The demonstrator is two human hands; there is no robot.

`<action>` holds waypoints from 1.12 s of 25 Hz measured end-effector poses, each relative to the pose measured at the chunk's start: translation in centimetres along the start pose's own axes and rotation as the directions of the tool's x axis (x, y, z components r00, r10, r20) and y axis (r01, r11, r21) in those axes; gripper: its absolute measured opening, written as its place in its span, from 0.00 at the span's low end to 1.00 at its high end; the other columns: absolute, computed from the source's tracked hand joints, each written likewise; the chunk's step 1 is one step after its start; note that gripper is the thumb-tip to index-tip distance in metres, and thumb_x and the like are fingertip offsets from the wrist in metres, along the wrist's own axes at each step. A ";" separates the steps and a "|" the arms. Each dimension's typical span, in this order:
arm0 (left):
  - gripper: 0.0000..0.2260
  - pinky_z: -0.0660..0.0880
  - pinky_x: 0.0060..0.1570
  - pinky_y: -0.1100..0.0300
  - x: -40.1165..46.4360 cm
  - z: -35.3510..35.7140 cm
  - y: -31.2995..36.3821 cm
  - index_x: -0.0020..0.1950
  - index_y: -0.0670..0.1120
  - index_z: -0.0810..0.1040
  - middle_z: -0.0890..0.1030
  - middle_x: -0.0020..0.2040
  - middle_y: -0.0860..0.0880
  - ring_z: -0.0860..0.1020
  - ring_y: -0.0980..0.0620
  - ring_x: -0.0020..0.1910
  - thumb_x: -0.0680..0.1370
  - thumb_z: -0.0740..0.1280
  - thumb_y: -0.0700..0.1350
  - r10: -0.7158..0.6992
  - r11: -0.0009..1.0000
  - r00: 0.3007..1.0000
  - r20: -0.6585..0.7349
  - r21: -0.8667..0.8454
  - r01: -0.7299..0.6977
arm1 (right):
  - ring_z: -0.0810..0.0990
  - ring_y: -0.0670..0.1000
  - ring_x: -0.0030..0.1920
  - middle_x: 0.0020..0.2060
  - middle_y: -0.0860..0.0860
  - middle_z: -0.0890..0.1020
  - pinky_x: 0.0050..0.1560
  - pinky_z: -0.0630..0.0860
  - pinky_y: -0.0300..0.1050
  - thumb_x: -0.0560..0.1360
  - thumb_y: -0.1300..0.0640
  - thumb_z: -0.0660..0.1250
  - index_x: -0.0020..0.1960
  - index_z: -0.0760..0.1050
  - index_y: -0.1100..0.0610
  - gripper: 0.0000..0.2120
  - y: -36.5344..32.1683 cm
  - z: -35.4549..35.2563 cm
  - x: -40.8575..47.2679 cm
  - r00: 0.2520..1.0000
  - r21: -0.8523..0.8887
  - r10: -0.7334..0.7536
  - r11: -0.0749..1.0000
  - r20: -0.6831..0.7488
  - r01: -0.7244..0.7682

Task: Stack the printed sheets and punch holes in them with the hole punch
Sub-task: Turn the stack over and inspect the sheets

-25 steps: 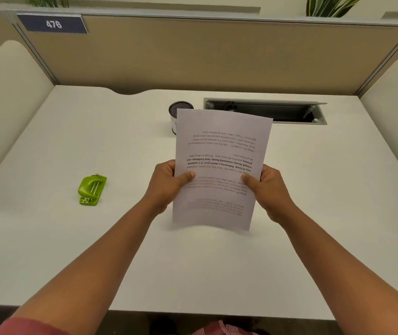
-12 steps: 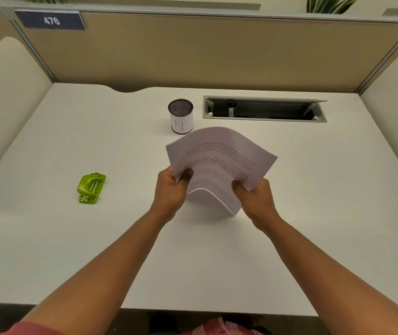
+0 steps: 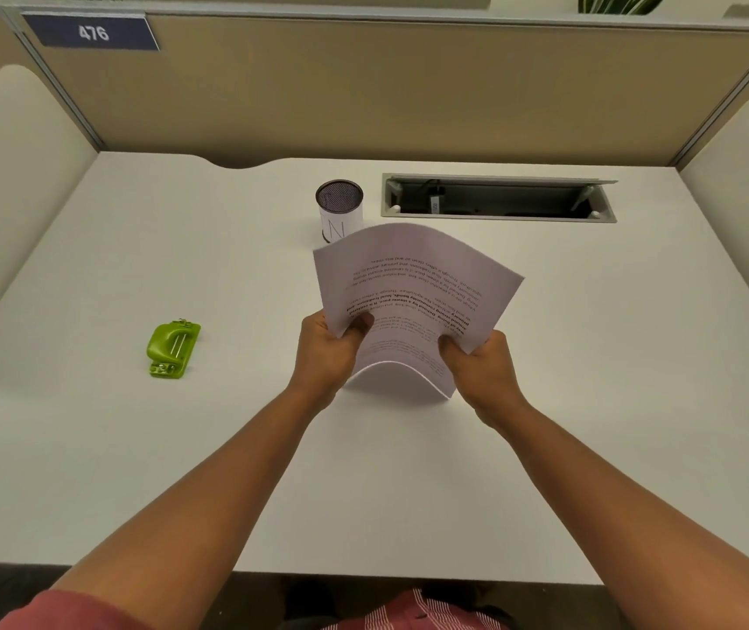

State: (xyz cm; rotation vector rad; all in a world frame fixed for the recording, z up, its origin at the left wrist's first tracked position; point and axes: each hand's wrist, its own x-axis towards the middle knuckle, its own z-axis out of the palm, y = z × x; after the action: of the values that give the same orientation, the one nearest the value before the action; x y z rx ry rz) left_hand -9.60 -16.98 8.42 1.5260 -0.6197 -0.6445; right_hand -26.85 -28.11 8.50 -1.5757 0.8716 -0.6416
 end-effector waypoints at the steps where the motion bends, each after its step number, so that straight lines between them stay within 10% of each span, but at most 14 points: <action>1: 0.18 0.81 0.40 0.65 -0.1 0.1 0.0 0.48 0.70 0.83 0.86 0.47 0.62 0.84 0.61 0.47 0.81 0.69 0.43 -0.011 1.000 1.000 0.005 -0.001 0.011 | 0.84 0.46 0.49 0.47 0.42 0.86 0.51 0.85 0.55 0.78 0.61 0.64 0.48 0.82 0.34 0.21 0.1 0.1 -0.1 1.000 -0.005 0.008 1.000 0.006 -0.008; 14: 0.08 0.83 0.42 0.59 -0.4 0.2 -1.6 0.54 0.57 0.84 0.87 0.48 0.57 0.85 0.55 0.48 0.81 0.71 0.44 -0.045 0.999 0.999 0.012 0.030 0.044 | 0.84 0.52 0.47 0.45 0.45 0.86 0.47 0.84 0.59 0.77 0.59 0.63 0.49 0.81 0.42 0.13 1.5 0.1 -0.2 0.999 -0.048 0.049 0.998 0.014 -0.048; 19: 0.15 0.80 0.37 0.66 -0.7 0.3 -1.5 0.49 0.68 0.83 0.86 0.46 0.63 0.84 0.61 0.48 0.81 0.70 0.44 -0.050 0.998 0.999 0.019 0.033 0.049 | 0.84 0.56 0.46 0.44 0.48 0.86 0.45 0.84 0.58 0.75 0.57 0.63 0.50 0.81 0.44 0.11 2.1 0.1 -0.1 0.997 -0.055 0.079 0.995 0.025 -0.078; 23: 0.13 0.82 0.40 0.63 -0.7 0.1 -2.1 0.49 0.63 0.82 0.86 0.46 0.64 0.83 0.62 0.47 0.81 0.70 0.42 -0.054 0.996 0.998 0.020 0.066 0.053 | 0.79 0.57 0.39 0.47 0.63 0.84 0.38 0.77 0.55 0.75 0.61 0.63 0.48 0.80 0.56 0.08 2.6 0.0 0.2 0.990 -0.094 0.136 0.987 0.029 -0.133; 28: 0.08 0.82 0.45 0.63 0.3 -1.4 -2.2 0.54 0.58 0.84 0.88 0.51 0.58 0.86 0.55 0.51 0.79 0.73 0.45 -0.111 0.991 0.994 0.024 -0.068 0.112 | 0.87 0.50 0.51 0.51 0.47 0.88 0.51 0.84 0.48 0.76 0.60 0.70 0.52 0.86 0.45 0.12 1.5 -2.1 0.7 0.975 0.131 0.190 0.970 0.114 -0.204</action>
State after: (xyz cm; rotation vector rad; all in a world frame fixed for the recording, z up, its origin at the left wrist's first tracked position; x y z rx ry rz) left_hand -8.36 -16.08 6.25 1.4988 -0.5248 -0.7595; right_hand -28.44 -30.00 7.40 -1.3616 0.8747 -0.4676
